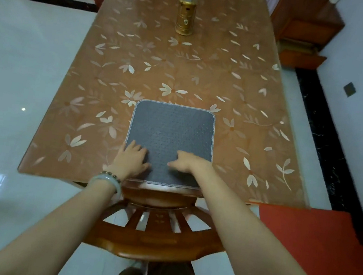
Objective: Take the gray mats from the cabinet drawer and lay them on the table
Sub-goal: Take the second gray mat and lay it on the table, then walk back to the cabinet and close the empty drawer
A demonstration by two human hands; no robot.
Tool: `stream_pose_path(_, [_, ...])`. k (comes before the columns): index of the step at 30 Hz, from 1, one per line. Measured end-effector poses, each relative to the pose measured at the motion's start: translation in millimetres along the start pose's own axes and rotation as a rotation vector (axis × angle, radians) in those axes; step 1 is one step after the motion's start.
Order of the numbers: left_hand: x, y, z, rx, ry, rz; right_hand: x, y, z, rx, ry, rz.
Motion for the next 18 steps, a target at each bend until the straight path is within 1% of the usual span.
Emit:
stream_pose_path(2, [-22.0, 43.2, -7.6, -0.186, 0.051, 0.121, -40.3, 22.2, -7.2, 0.157, 0.037, -0.018])
stream_pose_path(4, [-47.7, 71.1, -2.4, -0.417, 0.017, 0.203, -81.7, 40.0, -9.1, 0.279, 0.086, 0.021])
stream_pose_path(8, [-102.8, 111.0, 26.0, -0.702, -0.164, 0.33, -162.4, 58.8, 2.0, 0.528, 0.203, 0.191])
stream_pose_path(11, [-144.2, 131.5, 60.7, -0.951, -0.323, 0.436, -229.7, 63.9, 24.9, 0.813, 0.325, 0.372])
stream_pose_path(13, [-166.1, 137.2, 91.6, -1.043, -0.445, 0.444, -268.0, 61.3, 48.2, 0.95, 0.361, 0.506])
stream_pose_path(15, [-180.1, 137.1, 123.0, -1.057, -0.55, 0.429, -298.1, 55.3, 72.0, 1.047, 0.377, 0.617])
stream_pose_path(18, [-192.0, 134.9, 169.0, -1.072, -0.677, 0.402, -330.5, 43.0, 110.7, 1.17, 0.369, 0.719])
Point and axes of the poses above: each hand's wrist, its own x-axis towards the middle knuckle, its own y-axis out of the back of the hand, z = x × y, the point moved 10 cm from there along x, towards the middle knuckle, and after that the axes turned 10 degrees about -y, right-handed, at the moved point
